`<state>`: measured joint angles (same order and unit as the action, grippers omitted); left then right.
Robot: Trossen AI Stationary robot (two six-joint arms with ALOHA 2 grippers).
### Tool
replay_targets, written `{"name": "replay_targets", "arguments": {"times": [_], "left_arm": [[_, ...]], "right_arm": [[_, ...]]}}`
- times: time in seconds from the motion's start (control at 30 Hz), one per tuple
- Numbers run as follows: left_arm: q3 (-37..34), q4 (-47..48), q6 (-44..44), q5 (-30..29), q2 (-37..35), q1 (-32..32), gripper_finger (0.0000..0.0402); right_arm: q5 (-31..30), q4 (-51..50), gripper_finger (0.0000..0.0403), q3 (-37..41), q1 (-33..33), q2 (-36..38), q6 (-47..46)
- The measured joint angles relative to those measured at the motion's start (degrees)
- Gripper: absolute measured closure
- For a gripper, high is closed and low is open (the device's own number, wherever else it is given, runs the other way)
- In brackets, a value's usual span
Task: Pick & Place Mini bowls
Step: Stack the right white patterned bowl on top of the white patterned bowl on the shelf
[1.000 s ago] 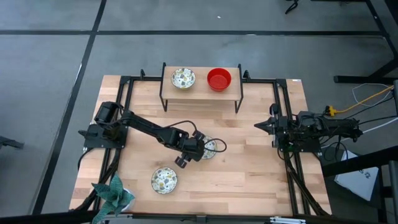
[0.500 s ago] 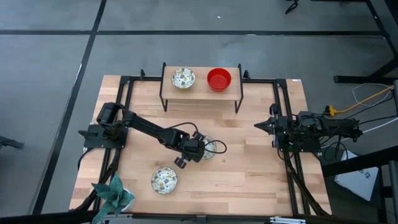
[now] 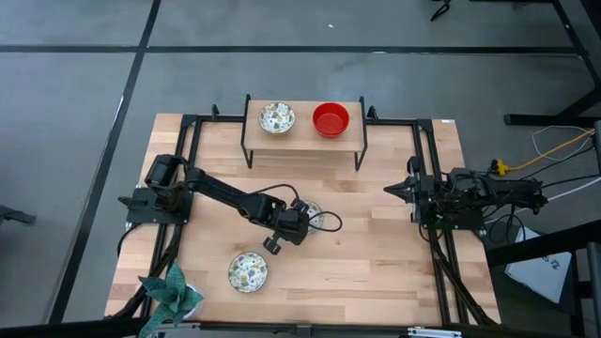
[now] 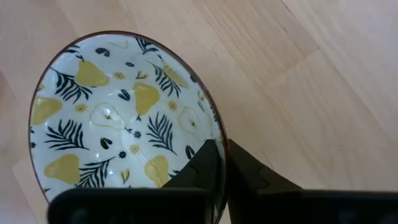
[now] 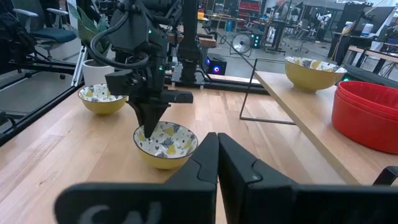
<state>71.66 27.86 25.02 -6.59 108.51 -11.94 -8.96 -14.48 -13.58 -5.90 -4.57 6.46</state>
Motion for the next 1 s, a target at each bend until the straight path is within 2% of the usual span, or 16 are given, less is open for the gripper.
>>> {"name": "replay_targets", "arguments": {"times": [0.13, 0.33, 1.0], "left_arm": [[0.2, 0.3, 0.0, -0.1, 0.0, 0.0, 0.0394], [4.1, 5.1, -0.5, 0.4, 0.2, -0.1, 0.0395], [26.5, 30.5, -2.4, -6.3, 0.2, -1.8, 0.0397]], "right_arm": [[0.0, 0.0, 0.0397, 0.0, 0.0, 0.0, 0.0], [0.0, 0.0, 0.0397, 0.0, 0.0, 0.0, 0.0], [0.0, -0.1, 0.0397, 0.0, 0.0, 0.0, 0.6]]}}
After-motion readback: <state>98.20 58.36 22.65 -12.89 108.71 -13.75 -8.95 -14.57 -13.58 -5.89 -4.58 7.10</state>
